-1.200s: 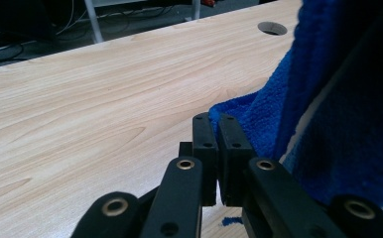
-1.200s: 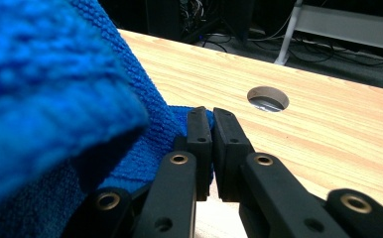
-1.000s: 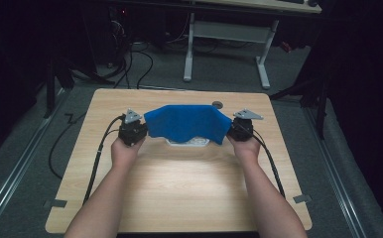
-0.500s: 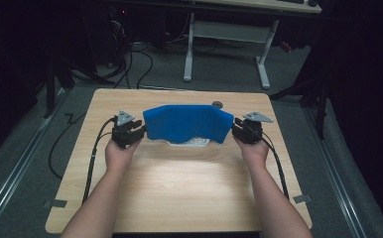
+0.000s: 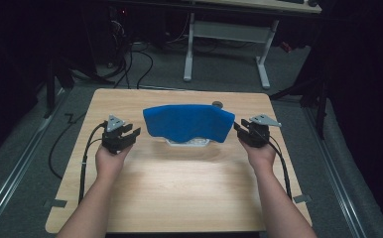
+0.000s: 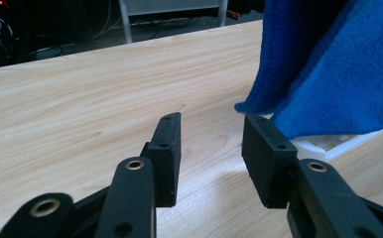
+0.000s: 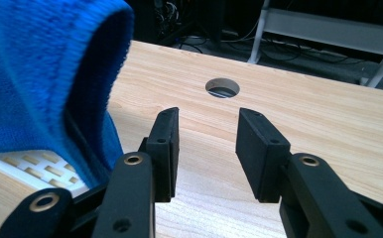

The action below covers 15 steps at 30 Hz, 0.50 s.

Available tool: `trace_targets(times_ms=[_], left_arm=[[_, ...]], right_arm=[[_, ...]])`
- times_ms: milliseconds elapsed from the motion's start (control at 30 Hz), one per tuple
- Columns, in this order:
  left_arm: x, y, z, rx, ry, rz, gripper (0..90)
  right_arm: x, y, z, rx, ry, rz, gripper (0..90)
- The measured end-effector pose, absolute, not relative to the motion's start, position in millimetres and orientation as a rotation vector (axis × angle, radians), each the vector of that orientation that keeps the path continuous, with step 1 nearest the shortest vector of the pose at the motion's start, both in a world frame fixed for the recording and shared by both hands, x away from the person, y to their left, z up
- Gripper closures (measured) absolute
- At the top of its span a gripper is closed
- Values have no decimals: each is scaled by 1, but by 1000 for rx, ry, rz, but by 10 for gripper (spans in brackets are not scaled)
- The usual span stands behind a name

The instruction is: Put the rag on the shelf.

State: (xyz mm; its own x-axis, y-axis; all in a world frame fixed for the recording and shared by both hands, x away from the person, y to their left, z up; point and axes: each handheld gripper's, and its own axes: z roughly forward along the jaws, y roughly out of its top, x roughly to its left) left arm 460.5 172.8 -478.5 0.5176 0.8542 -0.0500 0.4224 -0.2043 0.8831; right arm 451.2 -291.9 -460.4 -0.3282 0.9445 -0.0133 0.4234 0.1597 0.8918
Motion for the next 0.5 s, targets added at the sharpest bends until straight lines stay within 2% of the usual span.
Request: trace_targets(times_ms=[500], left_arm=[[446, 183, -481, 1810, 1064, 591, 559]], right_arm=[[438, -291, -450, 1254, 1844, 1105, 583]])
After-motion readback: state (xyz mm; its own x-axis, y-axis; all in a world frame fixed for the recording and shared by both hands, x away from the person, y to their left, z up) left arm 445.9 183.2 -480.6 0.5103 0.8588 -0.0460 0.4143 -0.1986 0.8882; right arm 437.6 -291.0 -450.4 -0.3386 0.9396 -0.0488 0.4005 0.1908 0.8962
